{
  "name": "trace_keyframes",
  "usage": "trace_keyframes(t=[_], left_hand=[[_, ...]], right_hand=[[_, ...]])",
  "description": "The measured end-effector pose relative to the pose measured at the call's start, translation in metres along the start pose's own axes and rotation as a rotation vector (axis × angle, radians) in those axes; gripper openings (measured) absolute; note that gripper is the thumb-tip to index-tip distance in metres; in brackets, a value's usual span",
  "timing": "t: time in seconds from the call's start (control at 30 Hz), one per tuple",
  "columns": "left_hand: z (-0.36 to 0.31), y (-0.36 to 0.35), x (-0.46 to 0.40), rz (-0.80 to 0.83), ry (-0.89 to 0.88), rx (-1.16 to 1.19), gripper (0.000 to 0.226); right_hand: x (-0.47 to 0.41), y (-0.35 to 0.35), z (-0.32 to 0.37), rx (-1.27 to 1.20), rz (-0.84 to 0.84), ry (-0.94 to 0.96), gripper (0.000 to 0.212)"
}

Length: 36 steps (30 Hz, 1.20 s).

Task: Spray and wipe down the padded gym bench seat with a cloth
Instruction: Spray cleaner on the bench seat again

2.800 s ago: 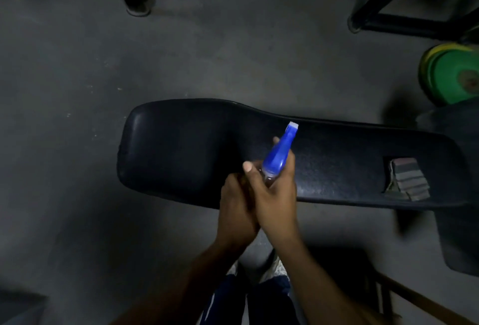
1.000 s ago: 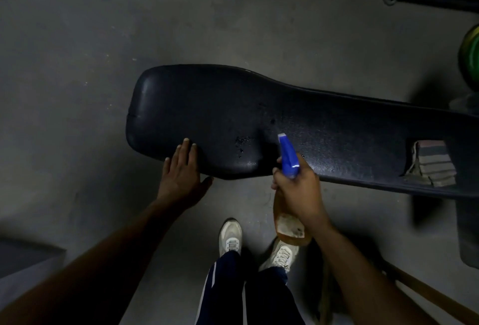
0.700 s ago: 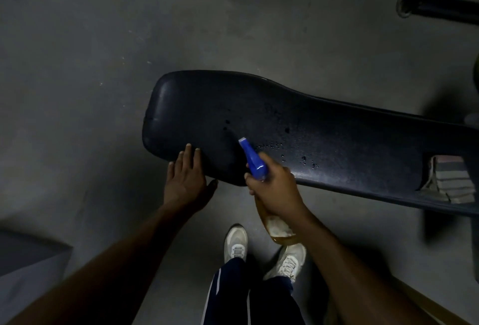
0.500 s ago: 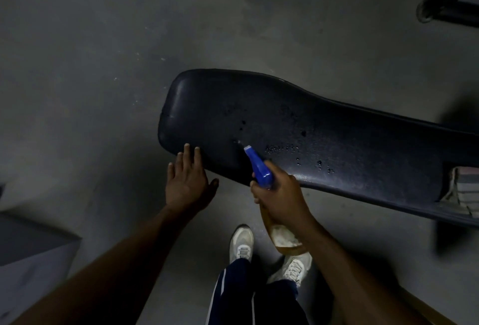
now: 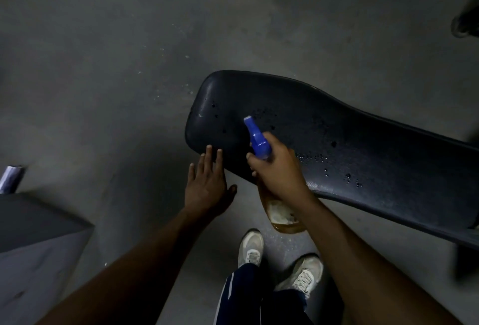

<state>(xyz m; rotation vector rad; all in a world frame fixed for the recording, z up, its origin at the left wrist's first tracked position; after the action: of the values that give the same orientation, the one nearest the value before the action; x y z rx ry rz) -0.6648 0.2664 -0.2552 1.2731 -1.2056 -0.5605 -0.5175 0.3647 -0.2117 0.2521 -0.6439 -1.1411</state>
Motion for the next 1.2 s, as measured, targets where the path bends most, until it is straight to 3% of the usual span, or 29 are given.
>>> trace_keyframes(t=[0.17, 0.37, 0.6, 0.8, 0.97, 1.2], left_hand=[[0.004, -0.001, 0.000, -0.013, -0.025, 0.030, 0.100], [0.005, 0.002, 0.001, -0.013, -0.027, 0.051, 0.100], [0.002, 0.007, -0.001, -0.015, -0.023, 0.041, 0.100], [-0.043, 0.015, -0.002, -0.033, -0.109, 0.048, 0.099], [-0.109, 0.019, -0.007, -0.048, -0.201, 0.026, 0.097], [-0.213, 0.007, -0.002, -0.052, -0.403, -0.033, 0.096]], right_hand=[[-0.007, 0.021, -0.015, -0.045, -0.148, -0.094, 0.041], [0.024, -0.003, -0.018, 0.080, 0.070, 0.011, 0.041], [0.065, -0.001, -0.045, -0.032, 0.118, -0.039, 0.027], [0.081, 0.044, -0.081, -0.143, -0.024, -0.158, 0.041], [0.087, 0.110, -0.103, -0.148, -0.157, -0.167, 0.036], [0.110, 0.235, -0.140, -0.334, -0.490, -0.136, 0.027]])
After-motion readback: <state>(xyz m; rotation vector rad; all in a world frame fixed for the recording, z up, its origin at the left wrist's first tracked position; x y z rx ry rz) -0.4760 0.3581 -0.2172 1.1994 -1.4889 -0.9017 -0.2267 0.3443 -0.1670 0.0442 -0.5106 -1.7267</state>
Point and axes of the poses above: each hand's wrist, its own x-axis away from the middle knuckle, its own y-axis out of the back of the hand, z = x × y, the point moved 9 cm from there along -x, towards the middle knuckle, and after that the axes turned 9 degrees about -z, right-handed, at the moved point
